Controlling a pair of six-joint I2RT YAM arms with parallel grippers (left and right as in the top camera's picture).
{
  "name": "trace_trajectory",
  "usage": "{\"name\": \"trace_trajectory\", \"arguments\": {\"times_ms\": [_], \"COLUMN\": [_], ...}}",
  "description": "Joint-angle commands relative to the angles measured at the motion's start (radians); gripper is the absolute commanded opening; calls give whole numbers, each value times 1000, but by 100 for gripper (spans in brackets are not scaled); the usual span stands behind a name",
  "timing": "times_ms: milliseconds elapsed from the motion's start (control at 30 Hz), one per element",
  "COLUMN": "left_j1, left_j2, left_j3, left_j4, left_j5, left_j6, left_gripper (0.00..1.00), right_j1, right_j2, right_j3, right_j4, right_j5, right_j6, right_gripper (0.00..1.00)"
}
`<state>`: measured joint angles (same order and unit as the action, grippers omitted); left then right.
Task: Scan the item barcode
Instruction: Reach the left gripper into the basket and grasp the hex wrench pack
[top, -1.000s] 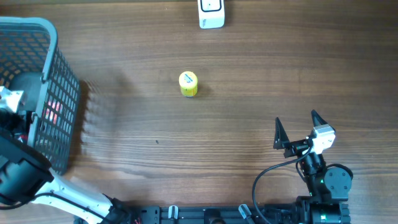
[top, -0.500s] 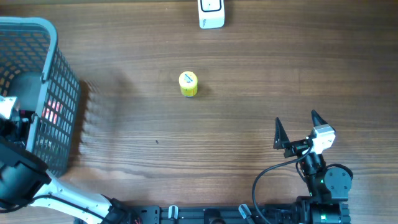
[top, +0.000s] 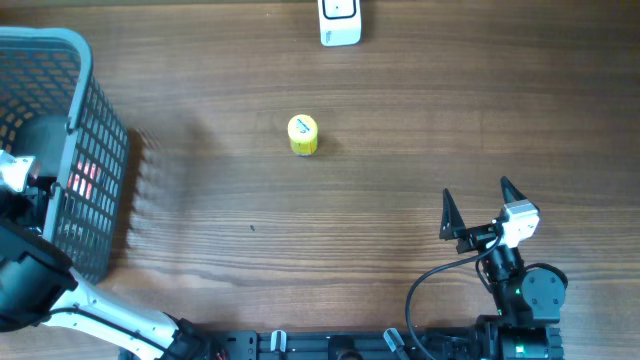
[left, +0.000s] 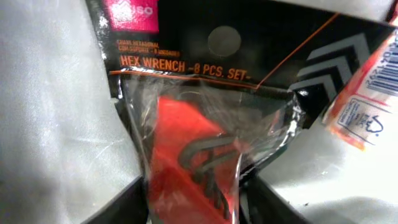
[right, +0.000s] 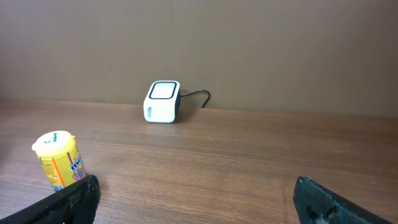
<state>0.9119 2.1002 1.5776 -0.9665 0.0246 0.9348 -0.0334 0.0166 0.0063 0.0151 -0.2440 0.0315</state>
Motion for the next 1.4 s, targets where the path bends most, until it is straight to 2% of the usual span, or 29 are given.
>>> {"name": "trace_trajectory", "arguments": {"times_ms": [0, 133, 233, 333, 800, 1000, 1367], "left_j1": [4, 0, -8, -27, -113, -114, -172], "left_j2": [26, 26, 26, 26, 26, 24, -82], "left_j3": [-8, -8, -8, -8, -8, 9, 102], "left_j4": [9, 10, 10, 11, 29, 55, 62], "left_j5": [26, 50, 50, 50, 49, 50, 51], "left_j6": [0, -1, -1, -5, -9, -57, -90], "left_gripper": [28, 21, 10, 4, 4, 4, 4], "right_j1": [4, 4, 4, 4, 4, 4, 4], "right_j2": [-2, -2, -2, -2, -2, -2, -2], "right_j3": [-1, -1, -1, -1, -1, -1, -1], "right_j4": [6, 6, 6, 6, 6, 6, 6], "right_j5": [-12, -12, -12, -12, -12, -12, -12], "right_j6": [-4, -4, -4, -4, -4, -4, -4], "right_gripper": [100, 100, 100, 100, 100, 100, 100]}}
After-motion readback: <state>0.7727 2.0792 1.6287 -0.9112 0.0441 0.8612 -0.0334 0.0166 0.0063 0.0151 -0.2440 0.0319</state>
